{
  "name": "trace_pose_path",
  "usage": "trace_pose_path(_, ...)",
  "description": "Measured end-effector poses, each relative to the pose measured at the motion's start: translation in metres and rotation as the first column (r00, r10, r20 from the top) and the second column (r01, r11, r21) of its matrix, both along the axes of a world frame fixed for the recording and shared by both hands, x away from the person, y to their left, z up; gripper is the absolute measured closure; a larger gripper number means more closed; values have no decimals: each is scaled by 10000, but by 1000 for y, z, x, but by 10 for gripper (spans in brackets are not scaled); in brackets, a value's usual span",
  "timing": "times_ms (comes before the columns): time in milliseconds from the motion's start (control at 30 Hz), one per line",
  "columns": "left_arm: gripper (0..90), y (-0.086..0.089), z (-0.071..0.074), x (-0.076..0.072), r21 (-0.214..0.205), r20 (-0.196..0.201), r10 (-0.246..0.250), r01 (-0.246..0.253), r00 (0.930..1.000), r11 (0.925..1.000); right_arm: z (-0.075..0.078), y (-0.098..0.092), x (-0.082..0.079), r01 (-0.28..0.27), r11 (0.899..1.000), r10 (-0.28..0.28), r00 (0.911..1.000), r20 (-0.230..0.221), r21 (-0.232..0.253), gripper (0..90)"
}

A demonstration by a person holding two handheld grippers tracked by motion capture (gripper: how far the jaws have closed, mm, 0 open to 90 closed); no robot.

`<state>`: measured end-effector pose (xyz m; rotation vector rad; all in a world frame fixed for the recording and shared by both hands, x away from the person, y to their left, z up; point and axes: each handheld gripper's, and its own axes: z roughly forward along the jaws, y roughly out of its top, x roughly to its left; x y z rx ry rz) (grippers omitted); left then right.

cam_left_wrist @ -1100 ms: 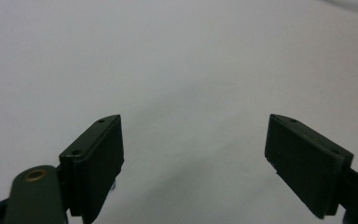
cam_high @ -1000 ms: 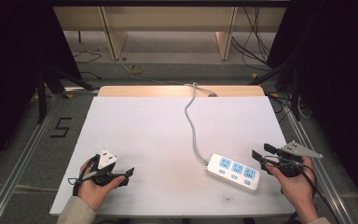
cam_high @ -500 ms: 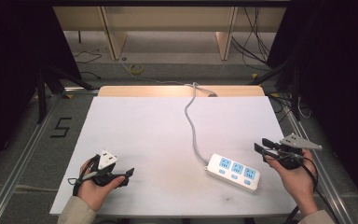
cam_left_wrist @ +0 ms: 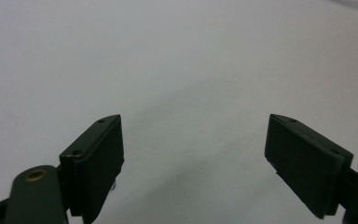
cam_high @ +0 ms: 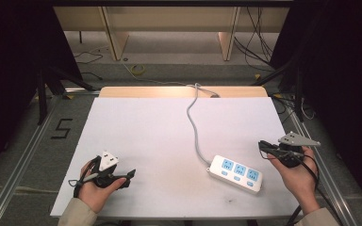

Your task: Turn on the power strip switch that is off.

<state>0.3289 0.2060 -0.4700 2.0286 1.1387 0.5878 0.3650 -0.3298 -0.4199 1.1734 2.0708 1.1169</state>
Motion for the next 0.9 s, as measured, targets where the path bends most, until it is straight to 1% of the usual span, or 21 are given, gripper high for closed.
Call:
trace_pose_path(33, 192, 0, 0, 0, -7, 22, 3, -3, 10000, 10000, 1, 1, 0, 18, 10000, -18, 10000, -32, -64, 886)
trace_pose_path(100, 192, 0, 0, 0, -5, 25, 6, -6, 10000, 10000, 1, 1, 0, 15, 9999, -15, 10000, -44, -128, 900)
trace_pose_path(500, 193, 0, 0, 0, 30, 55, 8, -9, 10000, 10000, 4, 4, 2, -12, 9995, 3, 9996, -276, -321, 900)
trace_pose_path(867, 193, -1, 0, 0, 49, 39, 0, 0, 10000, 10000, 7, 7, 3, -170, 9983, 132, 9976, -682, -550, 900)
trace_pose_path(900, 193, -1, 0, 0, 24, 51, 17, -17, 10000, 10000, 8, 8, 3, -240, 9978, 190, 9967, -794, -625, 900)
